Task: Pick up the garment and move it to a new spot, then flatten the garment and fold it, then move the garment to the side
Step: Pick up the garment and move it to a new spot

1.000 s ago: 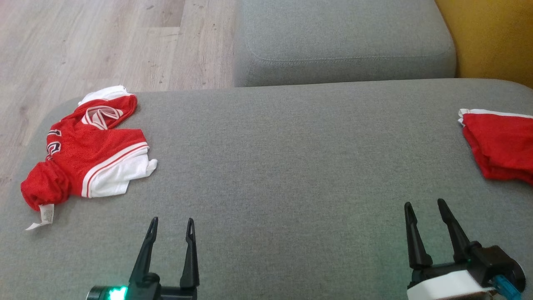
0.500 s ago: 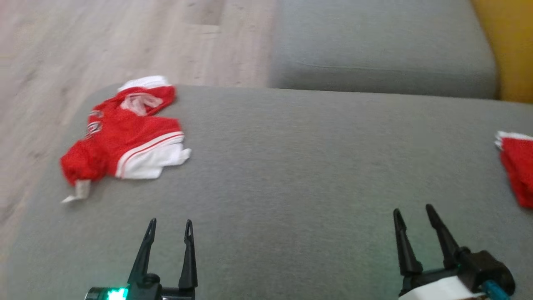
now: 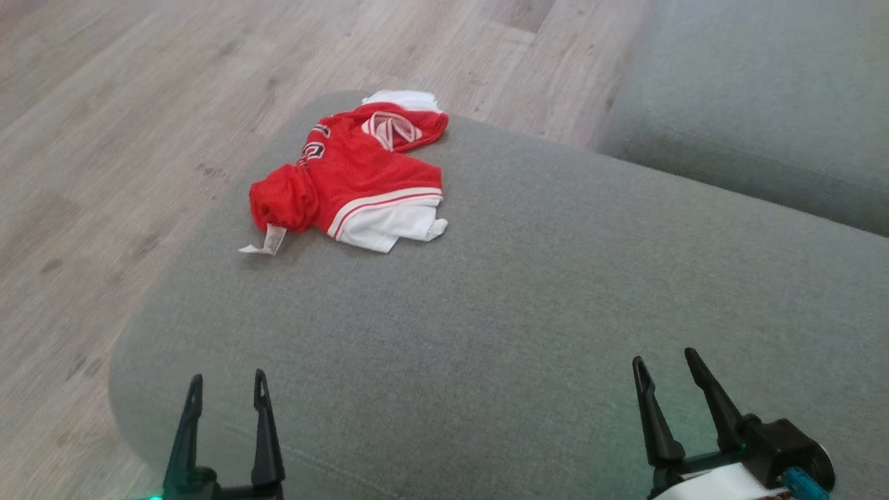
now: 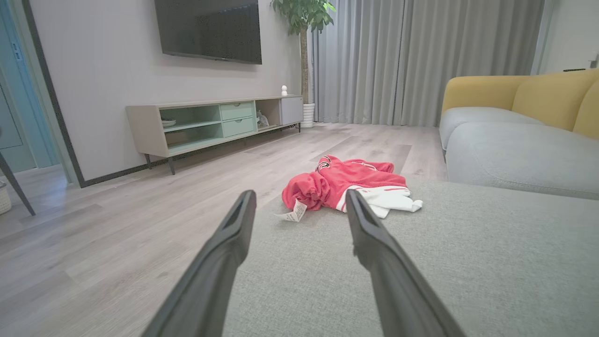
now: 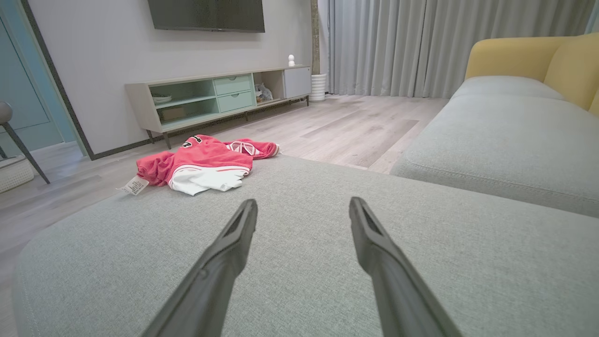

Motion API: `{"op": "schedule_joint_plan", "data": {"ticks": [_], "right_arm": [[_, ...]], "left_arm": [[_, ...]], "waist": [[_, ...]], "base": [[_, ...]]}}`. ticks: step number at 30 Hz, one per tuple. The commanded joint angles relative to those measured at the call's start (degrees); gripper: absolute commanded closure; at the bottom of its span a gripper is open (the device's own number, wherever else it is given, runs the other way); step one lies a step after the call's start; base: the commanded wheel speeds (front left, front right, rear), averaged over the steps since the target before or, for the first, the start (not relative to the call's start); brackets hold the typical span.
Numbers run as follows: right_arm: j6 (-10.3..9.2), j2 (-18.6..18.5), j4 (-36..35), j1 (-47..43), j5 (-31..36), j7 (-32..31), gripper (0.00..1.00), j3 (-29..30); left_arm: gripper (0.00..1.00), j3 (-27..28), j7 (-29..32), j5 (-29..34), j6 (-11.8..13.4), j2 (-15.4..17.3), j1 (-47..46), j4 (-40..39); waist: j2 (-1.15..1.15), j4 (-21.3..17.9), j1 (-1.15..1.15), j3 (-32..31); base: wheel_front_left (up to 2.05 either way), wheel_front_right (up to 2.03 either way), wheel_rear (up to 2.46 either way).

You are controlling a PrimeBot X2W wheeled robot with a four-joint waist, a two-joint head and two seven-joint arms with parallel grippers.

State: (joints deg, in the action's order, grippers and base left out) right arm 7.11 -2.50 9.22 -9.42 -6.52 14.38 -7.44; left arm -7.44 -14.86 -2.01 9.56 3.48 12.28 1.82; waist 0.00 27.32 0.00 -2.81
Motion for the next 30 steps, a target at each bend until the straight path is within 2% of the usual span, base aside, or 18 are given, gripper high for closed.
{"op": "schedule_joint_plan", "data": {"ticks": [1,5,8,10,11,14,17,23,24,30], "right_arm": [[0.37,-0.38,-1.44,2.86,0.37,0.62,0.00,-0.90],[0.37,-0.43,-1.79,2.36,1.98,0.62,0.00,0.51],[0.37,-2.59,-2.82,3.36,3.93,0.62,0.00,1.24],[0.37,-4.90,-3.51,4.18,4.66,0.62,0.00,1.88],[0.37,-4.90,-3.51,4.18,4.66,0.62,0.00,1.88],[0.37,-8.88,-4.80,5.86,5.35,0.62,0.00,2.71],[0.37,-12.83,-6.48,7.64,5.83,0.62,0.00,4.20],[0.37,-20.12,-10.30,10.53,6.67,0.62,0.00,5.10],[0.37,-21.91,-11.75,11.32,6.53,0.62,0.00,5.51],[0.37,-24.56,-15.44,13.34,7.01,0.62,0.00,5.41]], "left_arm": [[0.00,2.11,-0.14,0.28,0.21,0.14,-2.28,-2.36],[0.00,4.38,-0.14,0.75,0.86,1.29,-5.88,-3.14],[0.00,6.88,-0.14,0.24,1.32,2.10,-12.44,-5.18],[0.00,7.98,-0.14,-0.52,0.36,2.97,-18.16,-5.51],[0.00,7.98,-0.14,-0.52,0.36,2.97,-18.16,-5.51],[0.00,8.83,-0.14,-0.84,-1.77,5.29,-28.43,-2.43],[0.00,7.86,-0.14,-1.02,-4.26,6.70,-40.35,6.05],[0.00,5.07,5.85,-2.74,-8.80,6.01,-64.05,30.90],[0.00,4.87,7.00,-3.41,-9.31,5.23,-70.39,37.65],[0.00,3.75,13.38,-4.59,-11.19,3.69,-80.08,56.86]], "waist": [[0.00,1.05,0.00,1.22],[0.00,1.60,0.00,4.23],[0.00,1.18,0.00,9.49],[0.00,0.92,0.00,13.22],[0.00,0.92,0.00,13.22],[0.00,0.45,0.00,19.13],[0.00,0.22,0.00,24.74],[0.00,-1.66,0.00,33.09],[0.00,-2.53,0.00,35.47],[0.00,-5.80,0.00,40.44]], "base": [[0.00,0.00,0.00],[0.00,0.00,0.00],[0.00,0.00,0.00],[0.00,0.00,0.00],[0.00,0.00,0.00],[0.00,0.00,0.00],[0.00,0.00,0.00],[0.00,0.00,0.00],[0.00,0.00,0.00],[0.00,0.00,0.00]]}}
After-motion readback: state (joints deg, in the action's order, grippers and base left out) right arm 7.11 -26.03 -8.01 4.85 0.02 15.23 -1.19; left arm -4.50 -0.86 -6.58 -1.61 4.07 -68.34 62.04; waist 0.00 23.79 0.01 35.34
